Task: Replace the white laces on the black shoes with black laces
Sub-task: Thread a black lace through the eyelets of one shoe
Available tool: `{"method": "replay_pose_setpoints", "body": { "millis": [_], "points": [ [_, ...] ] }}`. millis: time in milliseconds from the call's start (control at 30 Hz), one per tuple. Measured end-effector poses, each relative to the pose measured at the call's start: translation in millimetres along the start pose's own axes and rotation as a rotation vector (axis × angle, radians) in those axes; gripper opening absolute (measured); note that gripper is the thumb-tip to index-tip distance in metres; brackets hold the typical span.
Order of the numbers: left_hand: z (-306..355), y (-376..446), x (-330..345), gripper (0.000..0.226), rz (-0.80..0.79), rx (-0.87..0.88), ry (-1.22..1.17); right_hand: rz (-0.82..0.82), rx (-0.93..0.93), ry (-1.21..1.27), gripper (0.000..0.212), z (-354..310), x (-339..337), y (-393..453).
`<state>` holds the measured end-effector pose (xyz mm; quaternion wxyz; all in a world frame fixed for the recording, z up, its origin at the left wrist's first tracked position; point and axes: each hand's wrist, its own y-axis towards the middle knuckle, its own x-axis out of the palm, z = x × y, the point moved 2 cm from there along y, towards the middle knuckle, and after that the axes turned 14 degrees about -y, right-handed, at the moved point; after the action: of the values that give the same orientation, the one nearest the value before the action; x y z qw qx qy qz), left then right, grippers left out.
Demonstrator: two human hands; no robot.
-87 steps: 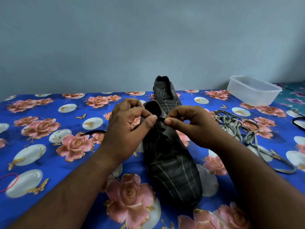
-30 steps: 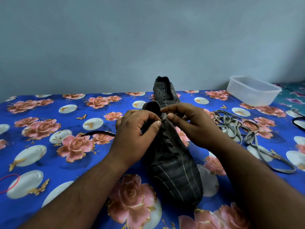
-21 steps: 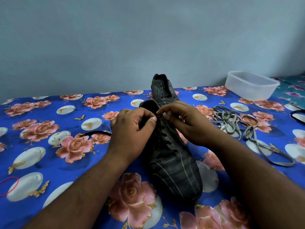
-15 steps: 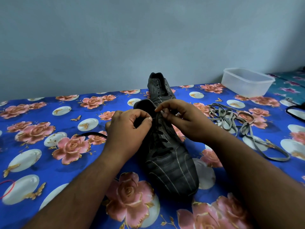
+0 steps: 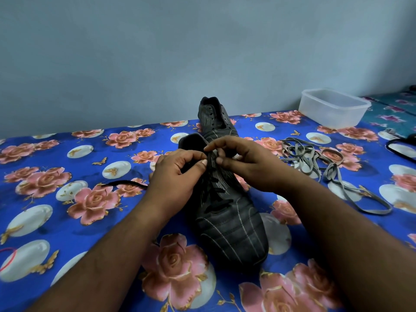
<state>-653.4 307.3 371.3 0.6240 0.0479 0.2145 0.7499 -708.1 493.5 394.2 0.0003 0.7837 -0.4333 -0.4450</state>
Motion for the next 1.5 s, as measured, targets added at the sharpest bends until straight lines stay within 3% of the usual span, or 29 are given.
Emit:
{"method": "replay_pose_setpoints", "body": {
  "millis": [433, 533, 700, 833, 1067, 1200, 1333, 1400, 1500],
  "points": [
    [-6.1, 0.9, 1.2, 0.036, -0.011, 0.042, 0.107, 0.022, 0.076, 0.042, 0.009, 4.1, -7.7, -1.7],
    [-5.1, -4.1, -1.1, 0.042, -0.014, 0.05, 0.047, 0.0, 0.115, 0.164, 0.003, 10.7, -9.0, -1.8],
    [-12.4, -1.6, -20.5, 0.042, -0.035, -0.146, -0.092, 0.047, 0.214, 0.278, 0.008, 21.0, -20.0, -3.4],
    [-16.3, -3.0, -26.7, 0.041, -0.133, -0.326, -0.196, 0.161, 0.358, 0.315, 0.004, 38.7, -32.4, -4.4],
    [-14.3, -0.5, -35.2, 0.046, -0.281, -0.186, -0.1, 0.525, 0.694, 0.226, 0.01, 87.2, -58.0, -12.1],
    [-8.3, -1.7, -36.6, 0.034, -0.265, -0.137, -0.112, 0.718, 0.784, 0.113, 0.01, 108.9, -66.8, -14.0],
    [-7.3, -1.6, -37.7, 0.052, -0.228, -0.168, -0.119, 0.638, 0.657, -0.214, 0.014, 107.2, -62.4, -11.6],
    [-5.3, -2.0, -37.4, 0.057, -0.217, -0.17, -0.146, 0.541, 0.422, -0.382, 0.018, 84.8, -53.2, -7.0],
    [-4.8, -2.3, -36.7, 0.052, -0.24, -0.149, -0.183, 0.313, 0.13, -0.313, 0.019, 37.5, -32.8, -4.4]
  ]
}}
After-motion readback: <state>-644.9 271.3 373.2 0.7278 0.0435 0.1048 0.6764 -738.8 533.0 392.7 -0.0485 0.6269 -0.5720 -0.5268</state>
